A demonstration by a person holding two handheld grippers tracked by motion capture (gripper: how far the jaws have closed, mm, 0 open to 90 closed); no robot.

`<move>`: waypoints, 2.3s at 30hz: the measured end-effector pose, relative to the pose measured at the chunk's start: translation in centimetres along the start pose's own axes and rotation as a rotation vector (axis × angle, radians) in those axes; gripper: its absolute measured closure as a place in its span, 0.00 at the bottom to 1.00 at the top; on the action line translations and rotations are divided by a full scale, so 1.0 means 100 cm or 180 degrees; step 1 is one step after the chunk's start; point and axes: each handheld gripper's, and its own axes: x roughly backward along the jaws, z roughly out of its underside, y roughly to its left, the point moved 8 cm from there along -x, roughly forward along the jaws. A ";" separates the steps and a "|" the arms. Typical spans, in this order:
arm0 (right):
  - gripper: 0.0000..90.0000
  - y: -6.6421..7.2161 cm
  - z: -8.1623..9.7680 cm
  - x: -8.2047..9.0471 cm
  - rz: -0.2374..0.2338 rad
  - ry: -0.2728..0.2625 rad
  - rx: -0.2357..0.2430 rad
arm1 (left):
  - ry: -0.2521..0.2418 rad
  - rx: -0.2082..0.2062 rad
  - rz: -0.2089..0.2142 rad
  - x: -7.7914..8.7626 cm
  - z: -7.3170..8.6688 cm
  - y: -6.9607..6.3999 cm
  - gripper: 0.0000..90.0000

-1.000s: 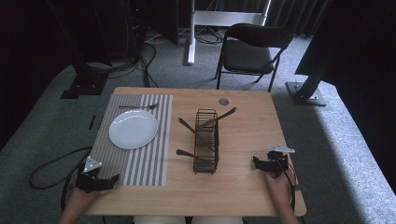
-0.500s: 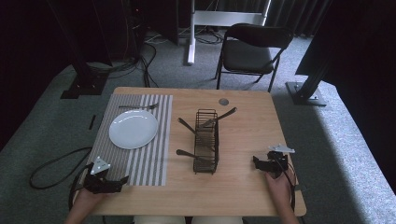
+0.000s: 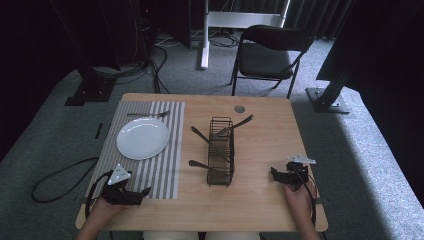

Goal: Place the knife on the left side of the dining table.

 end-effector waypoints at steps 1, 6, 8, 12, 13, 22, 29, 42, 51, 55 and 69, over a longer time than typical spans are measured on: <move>0.14 0.000 0.000 0.000 0.0000 -0.0001 0.0002 | -0.0018 -0.0018 0.0027 0.000 -0.004 -0.004 0.04; 0.14 0.000 0.000 0.000 0.0001 0.0000 0.0001 | -0.0117 -0.0205 0.0097 0.005 -0.024 -0.024 0.04; 0.14 0.000 0.000 0.000 0.0000 -0.0001 0.0001 | -0.0170 -0.0238 0.0141 0.007 -0.031 -0.032 0.04; 0.14 0.000 0.000 0.000 0.0000 -0.0001 0.0001 | -0.0246 -0.0321 0.0217 0.011 -0.041 -0.046 0.04; 0.14 0.000 0.000 0.000 0.0000 -0.0001 0.0001 | -0.0268 -0.0355 0.0233 0.012 -0.044 -0.050 0.04; 0.14 0.000 0.000 0.000 0.0000 0.0000 -0.0001 | -0.0461 -0.0492 0.0476 0.018 -0.075 -0.083 0.04; 0.14 0.000 0.000 0.000 0.0000 -0.0001 0.0002 | -0.0608 -0.0490 0.0586 0.025 -0.093 -0.099 0.04; 0.14 0.000 0.000 0.000 0.0001 0.0001 0.0006 | -0.0664 -0.0560 0.0530 0.017 -0.123 -0.119 0.04; 0.14 0.000 0.000 0.000 0.0002 0.0001 0.0006 | -0.0770 -0.0411 0.0384 0.006 -0.140 -0.124 0.16; 0.14 0.000 0.000 0.000 0.0002 0.0000 0.0008 | -0.0883 -0.0269 0.0422 0.002 -0.143 -0.127 0.27; 0.14 0.000 0.000 0.000 0.0005 0.0000 -0.0002 | -0.1163 0.0025 0.0556 0.000 -0.137 -0.129 0.81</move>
